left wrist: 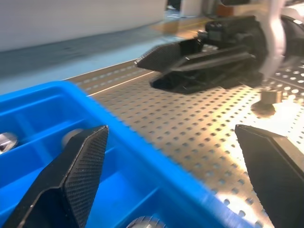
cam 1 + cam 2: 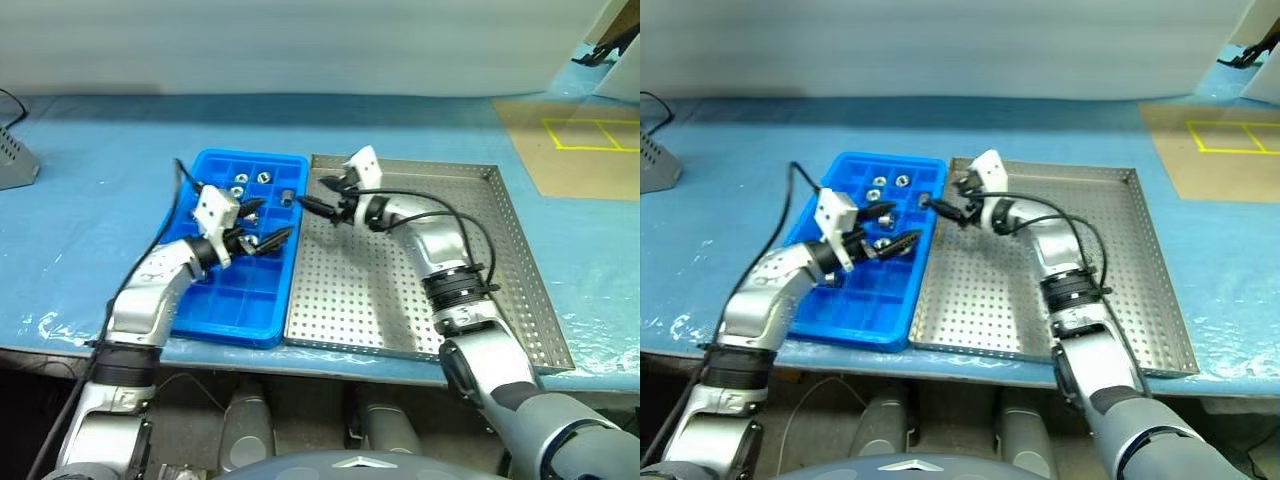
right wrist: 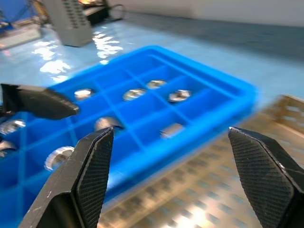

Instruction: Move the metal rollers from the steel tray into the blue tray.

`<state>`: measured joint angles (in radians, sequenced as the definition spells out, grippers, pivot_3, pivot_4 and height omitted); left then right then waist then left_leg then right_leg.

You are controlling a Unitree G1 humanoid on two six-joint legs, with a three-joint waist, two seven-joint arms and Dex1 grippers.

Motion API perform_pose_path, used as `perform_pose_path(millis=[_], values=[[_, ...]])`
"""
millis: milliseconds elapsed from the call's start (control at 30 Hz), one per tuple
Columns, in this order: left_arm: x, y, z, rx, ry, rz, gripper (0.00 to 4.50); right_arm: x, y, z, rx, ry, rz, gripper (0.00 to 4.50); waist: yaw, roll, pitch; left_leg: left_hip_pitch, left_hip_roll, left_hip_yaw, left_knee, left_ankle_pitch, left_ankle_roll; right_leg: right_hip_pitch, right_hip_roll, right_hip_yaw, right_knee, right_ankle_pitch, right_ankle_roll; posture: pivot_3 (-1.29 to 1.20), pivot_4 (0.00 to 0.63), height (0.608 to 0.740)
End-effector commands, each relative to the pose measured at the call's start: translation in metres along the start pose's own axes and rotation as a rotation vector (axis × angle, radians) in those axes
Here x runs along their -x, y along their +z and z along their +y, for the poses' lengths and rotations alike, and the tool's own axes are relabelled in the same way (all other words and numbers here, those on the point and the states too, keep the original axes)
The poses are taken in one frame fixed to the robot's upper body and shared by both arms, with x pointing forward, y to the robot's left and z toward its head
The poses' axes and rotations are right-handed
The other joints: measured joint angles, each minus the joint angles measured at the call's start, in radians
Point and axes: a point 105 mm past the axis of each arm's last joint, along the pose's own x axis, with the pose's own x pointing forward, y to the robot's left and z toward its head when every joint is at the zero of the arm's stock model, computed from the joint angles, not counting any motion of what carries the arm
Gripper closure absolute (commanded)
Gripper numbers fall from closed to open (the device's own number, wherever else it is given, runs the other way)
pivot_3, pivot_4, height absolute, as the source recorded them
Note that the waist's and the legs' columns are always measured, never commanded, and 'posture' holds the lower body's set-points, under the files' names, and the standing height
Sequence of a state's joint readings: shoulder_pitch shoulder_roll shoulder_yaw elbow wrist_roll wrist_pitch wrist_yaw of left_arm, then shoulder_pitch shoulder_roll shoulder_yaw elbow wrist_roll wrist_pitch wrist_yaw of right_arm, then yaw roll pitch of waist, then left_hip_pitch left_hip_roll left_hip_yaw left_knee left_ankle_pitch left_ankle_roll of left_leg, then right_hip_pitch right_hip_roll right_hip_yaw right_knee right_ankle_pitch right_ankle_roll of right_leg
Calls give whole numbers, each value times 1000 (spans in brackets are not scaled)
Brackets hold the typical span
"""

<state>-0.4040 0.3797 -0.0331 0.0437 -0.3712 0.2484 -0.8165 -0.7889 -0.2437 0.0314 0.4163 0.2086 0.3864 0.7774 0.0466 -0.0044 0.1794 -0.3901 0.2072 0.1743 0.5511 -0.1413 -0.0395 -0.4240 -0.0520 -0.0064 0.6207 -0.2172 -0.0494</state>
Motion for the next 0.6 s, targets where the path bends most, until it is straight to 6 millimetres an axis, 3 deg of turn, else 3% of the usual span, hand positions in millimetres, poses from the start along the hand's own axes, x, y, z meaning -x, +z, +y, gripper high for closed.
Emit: perform_pose_path(millis=[33, 100, 200, 333, 500, 600], values=[[-14, 8, -5, -33, -62, -38, 0, 31, 11, -16, 41, -33, -6, 568, -6, 0, 0, 0, 0, 0, 0, 0, 0, 0, 0, 0, 0, 0, 0, -231, 150, 740], [-21, 7, -7, -27, -86, -44, 0, 50, 7, -25, 43, -60, 31, 568, -11, -1, 0, 0, 0, 0, 0, 0, 1, 0, 0, 1, -1, 0, 0, -261, 150, 740], [-32, 3, -13, -15, -139, -48, 0, 94, -12, -38, 38, -105, 157, 568, -16, 0, 0, 0, 0, 0, 1, -1, 2, 1, 2, 2, -1, 0, 0, -304, 150, 740], [-40, 2, -18, -8, -175, -56, 0, 127, -33, -41, -9, -126, 282, 568, -33, 0, 0, 1, 0, 1, 4, -4, 7, 2, 2, 3, -2, 0, 0, -336, 150, 740], [-46, 3, -22, -7, -200, -66, 0, 153, -56, -51, -67, -220, 397, 568, -54, 0, 0, 4, 1, 1, 8, -5, 8, 5, 2, 4, -2, 1, 2, -351, 150, 740], [-47, 3, -23, -6, -204, -68, 0, 158, -72, -55, -111, -258, 443, 568, -63, 0, 0, 4, 0, 1, 12, -6, 10, 6, 2, 6, -1, 2, 3, -347, 150, 740]])
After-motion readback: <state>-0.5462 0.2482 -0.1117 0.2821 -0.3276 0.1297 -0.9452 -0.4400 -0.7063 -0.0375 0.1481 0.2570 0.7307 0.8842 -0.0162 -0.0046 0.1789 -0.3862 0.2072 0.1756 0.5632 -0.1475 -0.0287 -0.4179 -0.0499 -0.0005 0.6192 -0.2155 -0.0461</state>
